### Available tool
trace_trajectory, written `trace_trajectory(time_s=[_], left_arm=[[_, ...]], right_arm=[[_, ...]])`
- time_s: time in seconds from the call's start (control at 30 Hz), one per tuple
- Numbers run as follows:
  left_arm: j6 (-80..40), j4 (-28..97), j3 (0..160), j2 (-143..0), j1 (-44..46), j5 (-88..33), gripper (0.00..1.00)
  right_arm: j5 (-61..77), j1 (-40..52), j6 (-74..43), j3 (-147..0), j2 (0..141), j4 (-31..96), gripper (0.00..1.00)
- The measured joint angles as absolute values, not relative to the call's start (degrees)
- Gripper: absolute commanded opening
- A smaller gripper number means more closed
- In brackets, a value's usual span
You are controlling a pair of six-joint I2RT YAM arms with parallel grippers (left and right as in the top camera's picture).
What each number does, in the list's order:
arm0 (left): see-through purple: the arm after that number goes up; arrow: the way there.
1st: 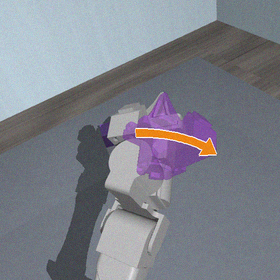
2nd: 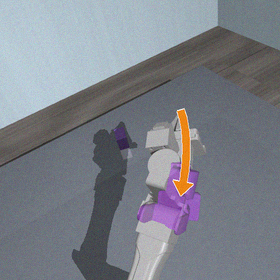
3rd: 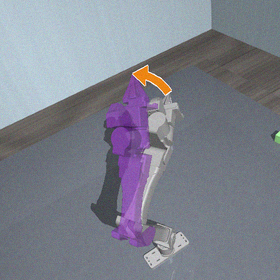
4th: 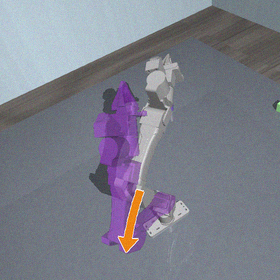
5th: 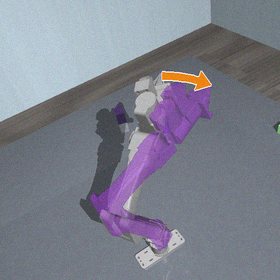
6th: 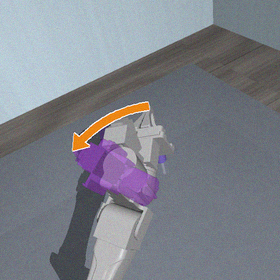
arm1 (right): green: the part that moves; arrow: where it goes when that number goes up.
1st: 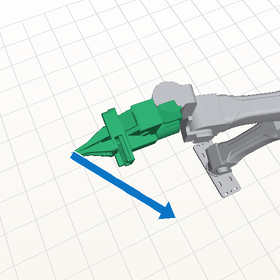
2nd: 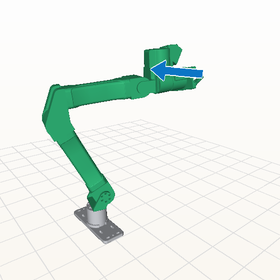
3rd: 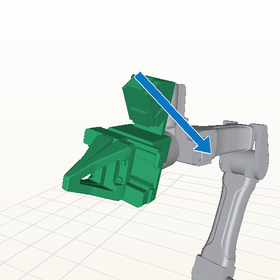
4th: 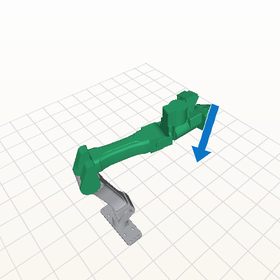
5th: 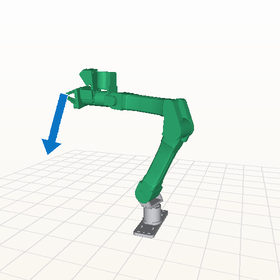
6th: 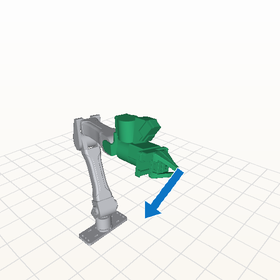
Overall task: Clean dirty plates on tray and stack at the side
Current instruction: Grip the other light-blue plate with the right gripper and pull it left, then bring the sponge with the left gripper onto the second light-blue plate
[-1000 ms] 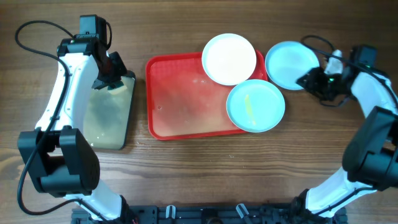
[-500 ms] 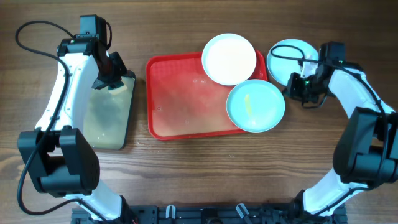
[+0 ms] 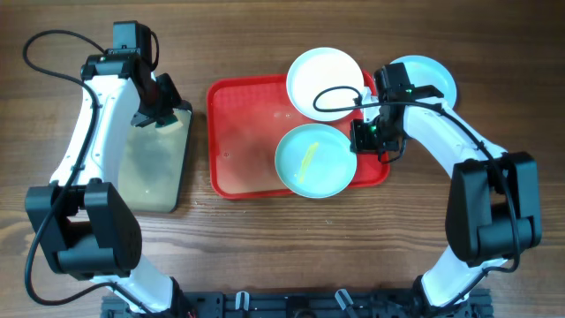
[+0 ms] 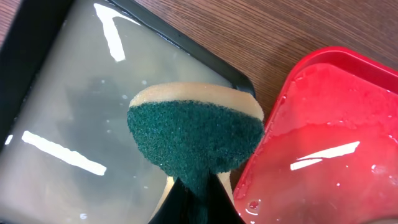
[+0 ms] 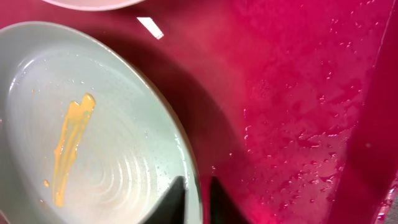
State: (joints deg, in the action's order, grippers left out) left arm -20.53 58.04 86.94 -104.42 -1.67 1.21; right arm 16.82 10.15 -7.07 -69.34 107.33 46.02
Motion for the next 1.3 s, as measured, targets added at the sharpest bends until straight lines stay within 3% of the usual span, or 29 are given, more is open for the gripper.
trace_trajectory(time_s=[0.13, 0.27, 0.3, 0.47, 0.67, 0.7, 0.77, 0.8, 0.93, 1.0, 1.03, 1.13, 1.3], left_arm=[[-20.56, 58.04, 86.94, -104.42, -1.67, 0.08, 0.04], [-20.56, 58.04, 86.94, -104.42, -1.39, -0.12, 0.04], [-20.53, 58.04, 86.94, -104.42, -1.23, -0.12, 0.04], [-20.53, 58.04, 86.91, -104.42, -0.49, -0.27, 0.04], [-20.56, 58.02, 86.72, -104.42, -0.43, -0.34, 0.04], [-20.53, 58.04, 86.72, -104.42, -0.43, -0.38, 0.04], [-20.56, 58.04, 86.7, -104.42, -0.43, -0.99, 0.04], [-20.56, 58.02, 86.7, -104.42, -0.43, -1.45, 0.04], [-20.56, 58.04, 86.65, -104.42, 0.34, -2.42, 0.04], [-20.45, 58.02, 86.61, -104.42, 2.46, -2.92, 0.04], [-19.77, 57.84, 86.61, -104.44, 3.73, -2.92, 0.04], [-16.64, 57.23, 86.61, -105.75, 7.94, -2.94, 0.04], [-11.4, 54.54, 86.61, -111.07, 12.19, -3.62, 0.04]], right_arm=[[16.6, 10.39, -6.59, -69.34, 107.33, 46.48, 0.25], [16.62, 12.49, -6.94, -69.34, 107.37, 47.66, 0.06], [16.62, 13.1, -7.4, -69.34, 107.42, 47.66, 0.04], [19.2, 15.97, -9.93, -69.32, 107.68, 45.01, 0.04], [20.1, 25.41, -18.39, -69.08, 107.77, 30.57, 0.05], [19.44, 26.81, -19.99, -69.08, 107.77, 28.47, 0.07], [18.31, 27.33, -21.87, -69.08, 107.77, 26.72, 0.36], [17.85, 27.27, -22.24, -69.08, 107.77, 26.26, 0.42], [17.43, 27.18, -22.7, -69.08, 107.77, 26.13, 0.43], [17.98, 27.18, -25.23, -69.08, 109.03, 27.49, 0.34], [18.87, 27.18, -27.99, -69.1, 110.74, 27.79, 0.2], [21.19, 27.18, -31.64, -69.12, 113.62, 26.92, 0.06], [21.58, 27.18, -33.01, -69.12, 113.82, 26.35, 0.04]])
